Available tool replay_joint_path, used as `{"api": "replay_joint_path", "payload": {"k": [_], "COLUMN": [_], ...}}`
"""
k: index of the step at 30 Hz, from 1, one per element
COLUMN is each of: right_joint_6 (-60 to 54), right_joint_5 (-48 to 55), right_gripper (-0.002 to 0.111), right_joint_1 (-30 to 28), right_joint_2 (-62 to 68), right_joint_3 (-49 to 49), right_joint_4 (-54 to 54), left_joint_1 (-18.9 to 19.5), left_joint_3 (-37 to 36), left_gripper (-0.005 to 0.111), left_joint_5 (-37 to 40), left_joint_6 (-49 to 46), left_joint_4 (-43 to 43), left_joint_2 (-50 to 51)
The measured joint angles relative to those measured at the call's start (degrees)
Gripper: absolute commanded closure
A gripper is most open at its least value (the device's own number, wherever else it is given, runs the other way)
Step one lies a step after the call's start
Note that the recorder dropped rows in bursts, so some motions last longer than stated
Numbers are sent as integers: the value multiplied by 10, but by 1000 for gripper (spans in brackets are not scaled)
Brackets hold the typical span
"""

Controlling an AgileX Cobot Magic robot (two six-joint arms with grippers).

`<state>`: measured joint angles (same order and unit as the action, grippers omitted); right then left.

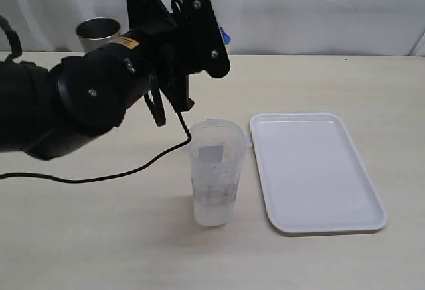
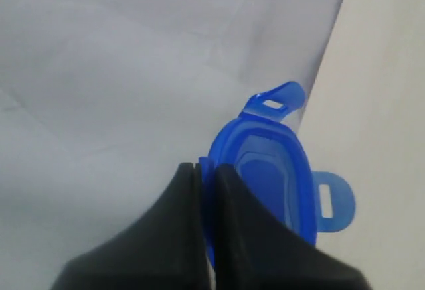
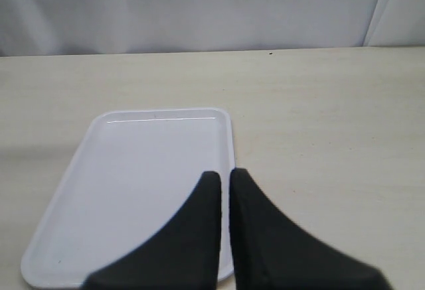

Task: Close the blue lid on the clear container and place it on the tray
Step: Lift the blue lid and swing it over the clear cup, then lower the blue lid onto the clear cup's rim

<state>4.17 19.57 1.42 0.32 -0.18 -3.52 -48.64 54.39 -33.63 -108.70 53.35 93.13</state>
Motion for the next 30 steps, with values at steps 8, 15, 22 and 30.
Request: {"api": "replay_joint_path", "payload": {"k": [8, 15, 22, 30], "right_joint_6": [0, 0, 0, 0], "right_joint_5": [0, 0, 0, 0], "right_gripper": [104, 104, 104, 104], "right_joint_1": [0, 0, 0, 0], "right_joint_2": [0, 0, 0, 0], "right_joint_3": [0, 0, 0, 0], "right_joint_4": [0, 0, 0, 0], "left_joint_1": [-84, -141, -176, -194], "left_joint_3": [-26, -29, -29, -68], "left_gripper": [107, 107, 107, 107], "left_joint_5": [-87, -114, -154, -206], "left_joint_6": [-123, -123, -123, -123], "left_joint_4": [73, 94, 123, 125], "left_joint_2": [0, -1, -1, -1]}}
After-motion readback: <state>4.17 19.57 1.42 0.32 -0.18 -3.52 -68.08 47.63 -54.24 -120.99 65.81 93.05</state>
